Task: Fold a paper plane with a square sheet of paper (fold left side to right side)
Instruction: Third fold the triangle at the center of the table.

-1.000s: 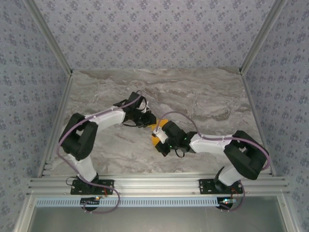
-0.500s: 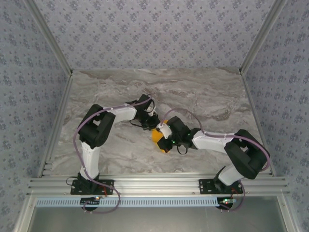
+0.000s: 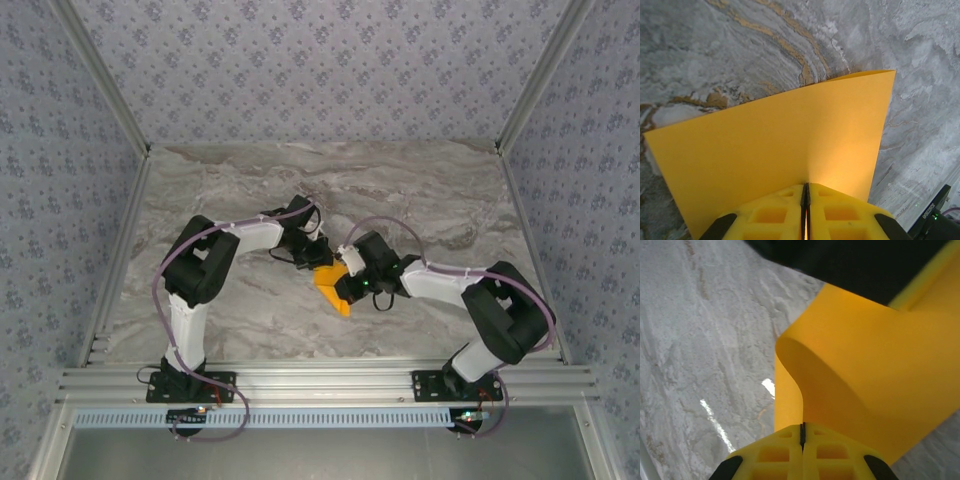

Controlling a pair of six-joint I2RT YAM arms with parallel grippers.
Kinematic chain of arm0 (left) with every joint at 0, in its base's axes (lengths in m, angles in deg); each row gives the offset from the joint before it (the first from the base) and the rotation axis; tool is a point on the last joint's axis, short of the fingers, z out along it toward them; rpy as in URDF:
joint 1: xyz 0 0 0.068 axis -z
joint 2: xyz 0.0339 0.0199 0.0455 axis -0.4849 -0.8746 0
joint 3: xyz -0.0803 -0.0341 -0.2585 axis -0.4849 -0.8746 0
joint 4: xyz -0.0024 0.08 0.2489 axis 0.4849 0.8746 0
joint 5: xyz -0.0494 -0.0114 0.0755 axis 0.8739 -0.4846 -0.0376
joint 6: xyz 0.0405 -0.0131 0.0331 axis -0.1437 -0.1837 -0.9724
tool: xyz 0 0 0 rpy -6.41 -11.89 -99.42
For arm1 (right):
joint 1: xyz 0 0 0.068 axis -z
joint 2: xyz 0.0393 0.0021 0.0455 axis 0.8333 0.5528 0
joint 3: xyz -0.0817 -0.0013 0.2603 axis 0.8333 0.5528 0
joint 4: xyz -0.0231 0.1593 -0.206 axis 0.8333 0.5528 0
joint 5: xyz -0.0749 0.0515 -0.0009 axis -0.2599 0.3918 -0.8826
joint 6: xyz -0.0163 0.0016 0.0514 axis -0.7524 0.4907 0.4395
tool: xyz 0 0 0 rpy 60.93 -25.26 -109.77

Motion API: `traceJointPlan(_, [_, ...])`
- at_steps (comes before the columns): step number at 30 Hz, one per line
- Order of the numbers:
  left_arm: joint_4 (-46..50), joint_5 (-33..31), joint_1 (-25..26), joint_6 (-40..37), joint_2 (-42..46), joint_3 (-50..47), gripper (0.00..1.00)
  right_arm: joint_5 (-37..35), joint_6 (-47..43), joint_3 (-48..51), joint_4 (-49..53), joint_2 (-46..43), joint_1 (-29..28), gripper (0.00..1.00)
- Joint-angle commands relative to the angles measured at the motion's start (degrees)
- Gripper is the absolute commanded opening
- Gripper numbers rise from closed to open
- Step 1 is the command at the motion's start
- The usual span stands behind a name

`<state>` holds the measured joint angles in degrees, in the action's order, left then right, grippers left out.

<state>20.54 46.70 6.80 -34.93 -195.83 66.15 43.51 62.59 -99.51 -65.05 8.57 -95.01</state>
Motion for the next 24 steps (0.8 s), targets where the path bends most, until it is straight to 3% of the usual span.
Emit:
traceJointPlan(1, [2.66,-1.22,1.12,-0.99,-2.59,-0.24,0.1,-1.51,1.74,-1.69,2.87,1.02,0.92,0.03])
traceJointPlan(24, [2.39,-1.57,1.56,-0.46,-2.59,-0.59,0.09,-3.02,2.12,-1.79,3.14,2.22,3.33,0.04])
